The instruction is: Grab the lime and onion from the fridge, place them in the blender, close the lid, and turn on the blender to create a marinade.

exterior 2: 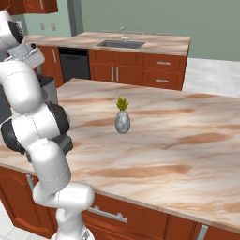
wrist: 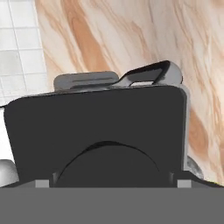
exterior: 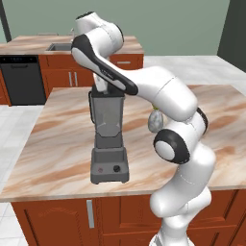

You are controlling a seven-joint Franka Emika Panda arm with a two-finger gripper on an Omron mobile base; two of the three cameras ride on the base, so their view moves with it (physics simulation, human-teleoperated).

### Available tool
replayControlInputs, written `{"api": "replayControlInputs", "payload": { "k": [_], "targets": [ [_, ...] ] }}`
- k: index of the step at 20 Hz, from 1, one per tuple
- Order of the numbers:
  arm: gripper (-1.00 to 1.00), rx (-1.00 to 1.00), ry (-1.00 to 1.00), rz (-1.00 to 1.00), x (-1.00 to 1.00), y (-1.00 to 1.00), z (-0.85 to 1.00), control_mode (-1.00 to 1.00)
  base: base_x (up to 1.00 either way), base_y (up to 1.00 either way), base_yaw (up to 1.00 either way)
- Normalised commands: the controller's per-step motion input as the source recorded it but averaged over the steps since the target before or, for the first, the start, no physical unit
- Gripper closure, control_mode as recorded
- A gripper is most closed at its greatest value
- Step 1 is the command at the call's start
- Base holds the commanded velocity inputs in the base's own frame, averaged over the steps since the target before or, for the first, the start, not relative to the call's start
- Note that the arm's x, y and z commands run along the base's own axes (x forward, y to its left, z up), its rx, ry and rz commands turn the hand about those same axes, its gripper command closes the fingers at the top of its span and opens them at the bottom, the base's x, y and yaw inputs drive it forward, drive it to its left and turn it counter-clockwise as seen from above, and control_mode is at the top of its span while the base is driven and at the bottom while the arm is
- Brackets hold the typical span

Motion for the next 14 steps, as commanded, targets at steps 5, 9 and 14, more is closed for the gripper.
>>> {"api": "replayControlInputs", "payload": {
  "k": [5,9,14],
  "targets": [
    [-1.0,-0.03,0.0,0.0,0.08,0.6,0.0,-1.0,0.0,0.0,0.0],
    [-1.0,-0.05,0.01,0.0,0.07,0.68,0.0,-1.0,0.0,0.0,0.0],
    [-1.0,-0.04,-0.01,-0.02,-0.13,0.34,0.03,-1.0,0.0,0.0,0.0]
  ]
}}
